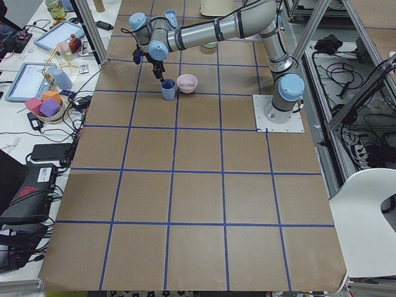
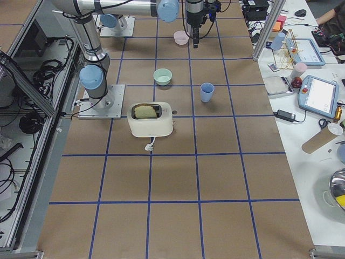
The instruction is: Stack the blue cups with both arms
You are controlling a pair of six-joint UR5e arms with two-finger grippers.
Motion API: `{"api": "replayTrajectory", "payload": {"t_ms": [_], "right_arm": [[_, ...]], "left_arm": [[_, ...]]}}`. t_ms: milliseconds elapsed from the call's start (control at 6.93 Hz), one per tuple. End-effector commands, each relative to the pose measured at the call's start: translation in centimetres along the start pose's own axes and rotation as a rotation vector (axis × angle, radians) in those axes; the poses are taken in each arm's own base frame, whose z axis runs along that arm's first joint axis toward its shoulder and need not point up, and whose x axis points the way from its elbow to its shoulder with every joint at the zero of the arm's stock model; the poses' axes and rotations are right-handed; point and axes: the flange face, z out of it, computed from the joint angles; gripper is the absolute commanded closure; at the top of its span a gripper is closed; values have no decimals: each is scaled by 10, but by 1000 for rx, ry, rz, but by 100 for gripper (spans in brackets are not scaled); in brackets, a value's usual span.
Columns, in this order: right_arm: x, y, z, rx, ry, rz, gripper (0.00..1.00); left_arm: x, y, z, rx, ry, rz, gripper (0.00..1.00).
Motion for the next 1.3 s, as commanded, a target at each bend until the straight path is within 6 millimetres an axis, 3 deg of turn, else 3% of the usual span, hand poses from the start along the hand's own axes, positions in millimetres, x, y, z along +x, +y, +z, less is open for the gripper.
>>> {"api": "replayTrajectory", "payload": {"t_ms": [0, 433, 721, 865, 1010, 1154], "right_arm": [[0, 0, 0, -1, 0, 0, 0], [0, 1, 0, -1, 0, -2, 0], [0, 1, 0, -2, 0, -1, 0], [0, 1, 0, -1, 0, -2, 0], [0, 1, 0, -1, 0, -2, 0], [0, 1, 0, -1, 0, -2, 0]], "left_arm": [[-3, 5, 23, -35, -2, -12, 33], [-2, 3, 20, 23, 5, -43, 100], [11, 10, 3, 73, 16, -81, 100], [22, 18, -27, 128, 52, -68, 100], [53, 26, -62, 170, 121, -44, 100], [96, 29, -71, 177, 150, -158, 100]]}}
